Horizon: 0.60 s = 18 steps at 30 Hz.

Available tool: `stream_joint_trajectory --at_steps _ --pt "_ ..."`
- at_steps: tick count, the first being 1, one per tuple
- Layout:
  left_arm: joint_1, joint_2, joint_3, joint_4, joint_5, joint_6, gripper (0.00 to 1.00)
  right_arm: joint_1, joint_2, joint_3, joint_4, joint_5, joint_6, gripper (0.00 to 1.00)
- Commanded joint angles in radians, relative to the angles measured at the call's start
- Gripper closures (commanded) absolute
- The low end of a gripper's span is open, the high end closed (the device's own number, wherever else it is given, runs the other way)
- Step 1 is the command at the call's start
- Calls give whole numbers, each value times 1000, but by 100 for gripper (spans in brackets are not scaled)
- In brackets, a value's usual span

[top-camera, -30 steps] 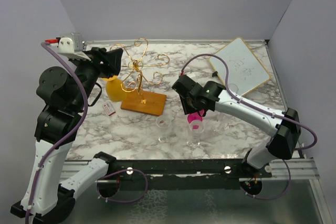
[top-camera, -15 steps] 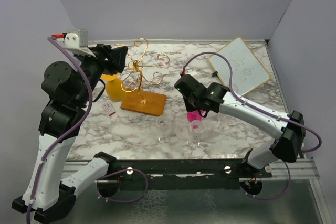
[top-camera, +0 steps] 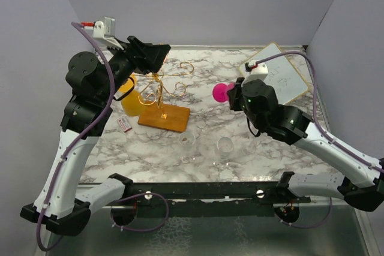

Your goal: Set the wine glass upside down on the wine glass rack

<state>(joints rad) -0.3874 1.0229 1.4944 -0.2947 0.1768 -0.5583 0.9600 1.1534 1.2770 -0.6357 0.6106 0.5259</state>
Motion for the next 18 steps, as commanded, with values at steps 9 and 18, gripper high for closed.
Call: stream_joint_trajectory --at_steps 9,18 --pt "-64 141 -7 321 217 -337 24 -4 -160 -39 491 190 -132 99" --pt "-257 278 10 441 78 -419 23 -4 -177 -16 675 155 -158 99"
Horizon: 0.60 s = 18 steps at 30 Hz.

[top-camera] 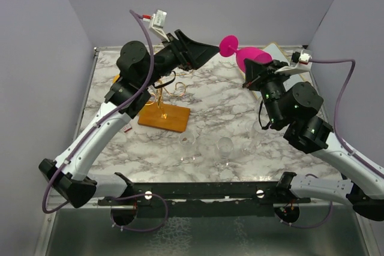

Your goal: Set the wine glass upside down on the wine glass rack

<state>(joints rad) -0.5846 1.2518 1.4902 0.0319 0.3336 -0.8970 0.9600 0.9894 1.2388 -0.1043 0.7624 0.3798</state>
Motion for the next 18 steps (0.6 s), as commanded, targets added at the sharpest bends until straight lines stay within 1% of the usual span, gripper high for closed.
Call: stream_joint_trajectory --at_steps 1,7,10,18 --pt "-68 58 8 124 -108 -104 23 -4 -13 22 154 -3 -7 99" --pt "-124 97 -26 178 -275 -226 23 -4 9 60 189 -41 12 99" --pt "-144 107 -33 204 -315 -285 23 -4 25 63 234 -70 14 99" --pt "-173 116 -11 170 -432 -309 23 -4 56 74 300 -141 16 99"
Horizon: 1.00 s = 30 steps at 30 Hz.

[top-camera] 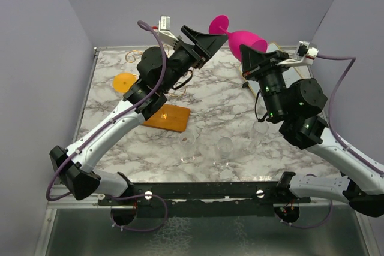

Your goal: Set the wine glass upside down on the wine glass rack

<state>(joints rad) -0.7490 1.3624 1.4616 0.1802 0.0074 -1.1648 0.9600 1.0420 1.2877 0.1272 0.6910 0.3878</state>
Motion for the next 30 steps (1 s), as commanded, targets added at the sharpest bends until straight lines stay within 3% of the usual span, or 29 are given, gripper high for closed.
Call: stream_joint_trajectory --at_steps 1,10,30 --pt "-10 10 23 26 -113 -52 23 -4 2 24 67 -80 14 99" --pt "-13 35 18 48 -227 -211 32 -4 -28 -4 107 -255 20 99" --pt "-12 -1 10 200 -397 -115 84 -4 -83 -81 66 -353 131 99"
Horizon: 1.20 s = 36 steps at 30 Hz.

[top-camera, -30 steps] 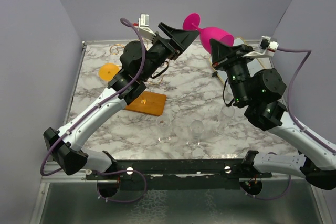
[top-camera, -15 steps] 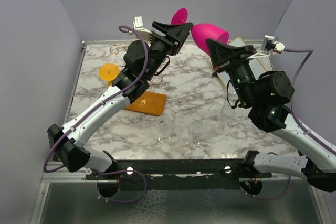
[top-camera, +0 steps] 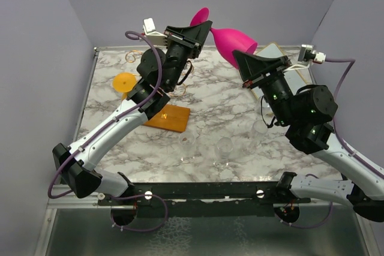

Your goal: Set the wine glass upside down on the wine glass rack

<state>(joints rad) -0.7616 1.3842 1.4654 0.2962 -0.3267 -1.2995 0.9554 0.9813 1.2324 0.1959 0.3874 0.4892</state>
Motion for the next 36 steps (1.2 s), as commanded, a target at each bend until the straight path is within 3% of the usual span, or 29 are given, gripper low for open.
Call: stream_joint_trajectory --at_steps 1,4,9,14,17,27,36 --pt "1 -21 9 97 -68 28 88 0 -25 -31 -3 -49 34 99" --pt "1 -17 16 131 -77 57 100 0 -35 -44 -5 -64 48 99" --pt "1 -12 24 175 -77 135 100 0 -62 -57 -54 -54 55 99" --pt "1 -8 25 199 -77 208 100 0 -99 -75 -133 -10 38 70" --pt "1 1 41 209 -53 287 100 0 -122 -82 -216 4 -12 60" --pt "2 -13 56 212 99 648 100 -1 -185 -55 -485 99 -156 51" --pt "2 -42 17 242 378 973 100 0 -89 165 -544 96 -242 48"
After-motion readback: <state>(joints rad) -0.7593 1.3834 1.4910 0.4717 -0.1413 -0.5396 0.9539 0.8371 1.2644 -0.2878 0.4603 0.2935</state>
